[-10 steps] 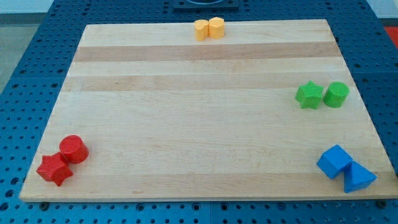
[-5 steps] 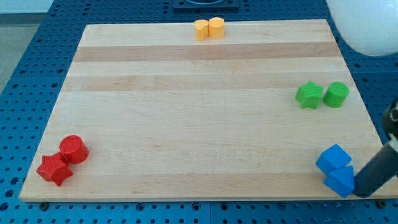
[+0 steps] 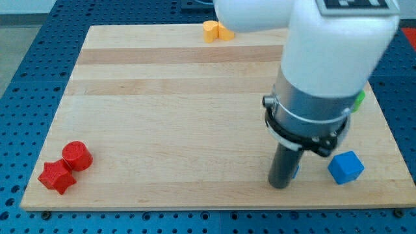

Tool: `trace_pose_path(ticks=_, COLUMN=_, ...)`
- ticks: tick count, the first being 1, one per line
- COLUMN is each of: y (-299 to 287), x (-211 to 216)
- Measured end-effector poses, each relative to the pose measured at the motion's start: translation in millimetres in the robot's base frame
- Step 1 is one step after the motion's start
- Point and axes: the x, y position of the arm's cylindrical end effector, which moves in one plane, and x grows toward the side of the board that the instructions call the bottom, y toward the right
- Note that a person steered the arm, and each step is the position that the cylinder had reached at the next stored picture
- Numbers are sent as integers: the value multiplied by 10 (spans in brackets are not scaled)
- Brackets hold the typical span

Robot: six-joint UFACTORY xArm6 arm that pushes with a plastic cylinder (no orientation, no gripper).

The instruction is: Place the blue triangle to the left of the green star

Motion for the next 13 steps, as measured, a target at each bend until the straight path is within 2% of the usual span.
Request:
trace_pose_path(ticks=1, y=0, x=-190)
trace_pose_path(ticks=2, y=0, x=-159)
trace_pose_path(ticks=3, y=0, x=134)
trace_pose_path(ticks=4, y=25, x=223)
trace_pose_path(ticks=8, y=146, x=-558)
trace_pose_path(ticks=10, y=307, x=-73)
trace_pose_path(ticks=13, y=444, x=-751)
